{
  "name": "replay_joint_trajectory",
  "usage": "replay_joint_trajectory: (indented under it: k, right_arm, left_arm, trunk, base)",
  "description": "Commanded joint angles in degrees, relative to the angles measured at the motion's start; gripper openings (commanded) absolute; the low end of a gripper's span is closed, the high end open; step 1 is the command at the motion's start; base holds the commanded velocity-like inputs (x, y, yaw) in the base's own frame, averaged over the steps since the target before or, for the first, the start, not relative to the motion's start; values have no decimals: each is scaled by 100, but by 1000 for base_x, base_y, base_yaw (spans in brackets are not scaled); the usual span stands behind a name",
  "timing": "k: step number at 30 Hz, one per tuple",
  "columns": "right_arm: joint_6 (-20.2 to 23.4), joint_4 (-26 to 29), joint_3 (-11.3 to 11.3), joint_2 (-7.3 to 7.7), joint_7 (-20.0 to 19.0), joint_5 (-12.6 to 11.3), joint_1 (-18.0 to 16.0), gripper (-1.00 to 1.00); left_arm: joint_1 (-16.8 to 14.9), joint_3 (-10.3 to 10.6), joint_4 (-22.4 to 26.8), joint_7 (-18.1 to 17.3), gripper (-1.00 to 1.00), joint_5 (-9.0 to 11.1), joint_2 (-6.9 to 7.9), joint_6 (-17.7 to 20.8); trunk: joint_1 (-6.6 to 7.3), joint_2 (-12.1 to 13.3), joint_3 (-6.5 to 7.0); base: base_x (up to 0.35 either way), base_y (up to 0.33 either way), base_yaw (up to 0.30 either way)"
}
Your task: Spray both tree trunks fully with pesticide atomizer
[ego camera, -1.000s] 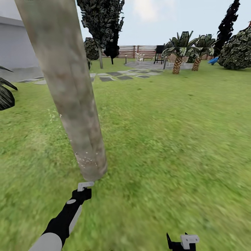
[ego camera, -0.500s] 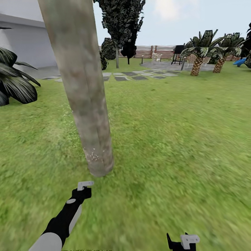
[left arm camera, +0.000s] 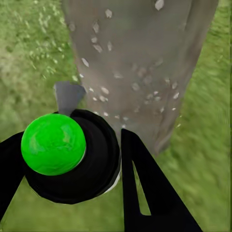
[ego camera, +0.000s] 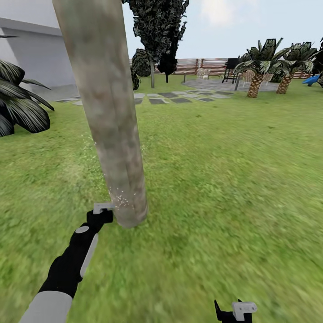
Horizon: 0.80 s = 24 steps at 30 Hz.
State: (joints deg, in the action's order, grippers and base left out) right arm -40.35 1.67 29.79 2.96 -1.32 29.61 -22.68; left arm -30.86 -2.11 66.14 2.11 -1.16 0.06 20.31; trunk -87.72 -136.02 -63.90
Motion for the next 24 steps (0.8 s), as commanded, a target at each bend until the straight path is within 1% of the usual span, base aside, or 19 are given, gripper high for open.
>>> replay_joint_trajectory:
  k: [1, 2, 4, 5, 6, 7, 8, 10, 11, 12, 13, 14, 16, 19, 22, 24]
  right_arm:
    - [0, 0, 1, -1, 0, 0, 0, 100]
    - [0, 0, 1, -4, 0, 1, 0, 100]
    - [1, 0, 1, -5, 0, 1, 0, 100]
    - [1, 0, 1, -4, 0, 1, 0, 100]
    - [1, 0, 1, -5, 0, 1, 0, 100]
    - [1, 0, 1, -6, 0, 1, 0, 100]
    - [1, 0, 1, -6, 0, 1, 0, 100]
    - [1, 0, 1, -6, 0, 1, 0, 100]
    - [1, 0, 1, -7, 0, 1, 0, 100]
    - [1, 0, 1, -12, 0, 1, 0, 100]
    - [1, 0, 1, -11, 0, 1, 0, 100]
    - [1, 0, 1, -13, 0, 1, 0, 100]
    - [1, 0, 1, -12, 0, 1, 0, 100]
    - [1, 0, 1, -8, 0, 1, 0, 100]
    - [1, 0, 1, -9, 0, 1, 0, 100]
    - [1, 0, 1, -7, 0, 1, 0, 100]
  left_arm:
    - [1, 46, 108, -84, -100, -7, 6, 175]
    - [1, 160, 187, -239, -100, -34, -20, 410]
    - [-3, 472, 218, -327, -100, -25, -32, 527]
    - [-8, 571, 236, -345, -100, -14, -42, 553]
    - [-18, 633, 289, -360, -100, -5, -57, 574]
    - [-33, 664, 360, -376, -100, 0, -103, 589]
    - [-47, 670, 390, -410, -100, 1, -116, 681]
    - [-57, 639, 410, -534, -100, -2, -69, 916]
    - [-50, 585, 416, -643, -100, -9, -43, 974]
    - [-40, 357, 468, -827, -100, -10, 6, 1026]
    - [-20, 204, 510, -931, -100, -8, 50, 1041]
    - [-13, 158, 524, -969, -100, -13, 59, 1043]
    - [-9, 144, 533, -995, -100, -32, 45, 1049]
    - [-36, 150, 539, -1002, -100, -42, -16, 1060]
    - [-53, 435, 609, -987, -100, -47, -41, 1055]
    - [-63, 482, 810, -981, -100, -33, -52, 1066]
  trunk:
    - [0, 0, 0]
    - [0, 0, 0]
    - [0, 0, 0]
    - [0, 0, 0]
    - [0, 0, 0]
    - [0, 0, 0]
    - [0, 0, 0]
    - [0, 0, 0]
    - [0, 0, 0]
    - [0, 0, 0]
    - [0, 0, 0]
    - [0, 0, 0]
    - [0, 0, 0]
    - [0, 0, 0]
    - [0, 0, 0]
    - [0, 0, 0]
  base:
    - [0, 0, 0]
    - [0, 0, 0]
    - [0, 0, 0]
    - [0, 0, 0]
    - [0, 0, 0]
    - [0, 0, 0]
    - [0, 0, 0]
    - [0, 0, 0]
    - [0, 0, 0]
    - [0, 0, 0]
    - [0, 0, 0]
    - [0, 0, 0]
    - [-108, 0, 0]
    - [-298, 0, 0]
    - [-170, 0, 0]
    - [-20, 0, 0]
